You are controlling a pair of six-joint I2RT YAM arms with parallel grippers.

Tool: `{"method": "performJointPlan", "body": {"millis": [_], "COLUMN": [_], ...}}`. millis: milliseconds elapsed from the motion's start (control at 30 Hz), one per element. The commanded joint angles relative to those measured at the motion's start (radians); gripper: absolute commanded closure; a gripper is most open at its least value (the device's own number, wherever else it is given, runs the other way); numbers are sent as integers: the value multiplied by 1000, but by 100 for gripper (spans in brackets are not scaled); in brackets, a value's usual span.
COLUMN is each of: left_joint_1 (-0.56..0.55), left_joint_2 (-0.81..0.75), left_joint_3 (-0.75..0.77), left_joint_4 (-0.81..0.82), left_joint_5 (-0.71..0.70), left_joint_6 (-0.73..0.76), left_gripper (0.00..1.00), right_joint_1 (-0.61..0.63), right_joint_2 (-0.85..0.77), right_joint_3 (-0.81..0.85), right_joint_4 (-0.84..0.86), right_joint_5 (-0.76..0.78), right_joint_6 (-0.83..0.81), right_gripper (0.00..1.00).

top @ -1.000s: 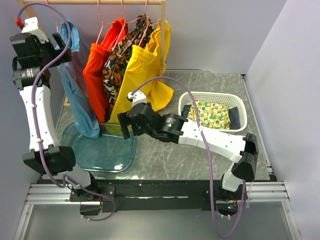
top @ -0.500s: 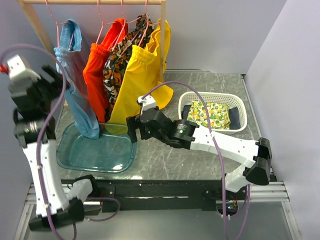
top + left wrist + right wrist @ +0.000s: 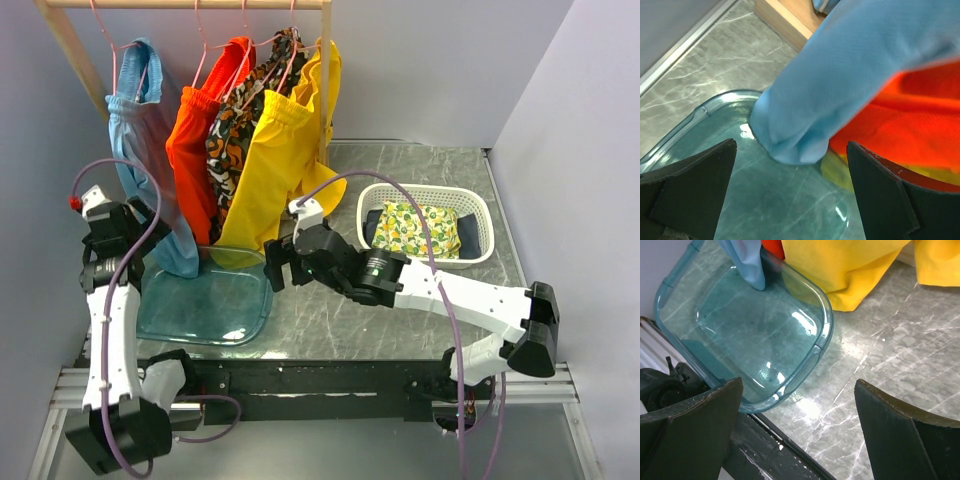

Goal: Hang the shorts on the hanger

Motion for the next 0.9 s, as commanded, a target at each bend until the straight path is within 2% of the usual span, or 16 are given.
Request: {"method": "performJointPlan", "body": {"millis": [0, 267, 333, 367, 400, 467, 500, 567, 600, 700, 867], "left_joint_1": [2, 2, 2, 1, 2, 2, 2, 2, 2, 1, 1], "left_joint_2": [61, 107, 123, 130, 138, 166, 184, 192, 192, 193, 235], "left_joint_3": [-15, -79, -97, -102, -105, -102, -91, -79, -64, -10, 88], "left_joint_4": [146, 293, 327, 343, 368, 388, 408, 426, 442, 495, 587], "left_joint_5": [-10, -19, -18, -15, -15, -18, -16, -28, -33, -64, -97], "left_joint_6": [-55, -111, -128, -131, -142, -151, -156, -156, -147, -102, -32], "left_gripper": [3, 2, 6, 10, 27, 42, 58, 74, 85, 95, 95], "right_joint_1": [-4, -6, -7, -6, -7, -7, -7, -6, -7, -9, -12], "right_joint_2": [-62, -71, -65, -63, -60, -60, -62, -66, -69, -69, -53], "right_joint_3": [-12, -27, -27, -27, -26, -26, -26, -27, -27, -19, 14], "right_joint_4": [56, 66, 68, 71, 71, 68, 68, 66, 66, 59, 46], "right_joint_5": [28, 30, 30, 30, 28, 28, 28, 30, 33, 40, 48], "right_joint_6": [3, 1, 3, 3, 4, 6, 4, 1, 0, -6, -20], "right_gripper": [0, 0, 0, 0, 0, 0, 0, 0, 0, 0, 0]}}
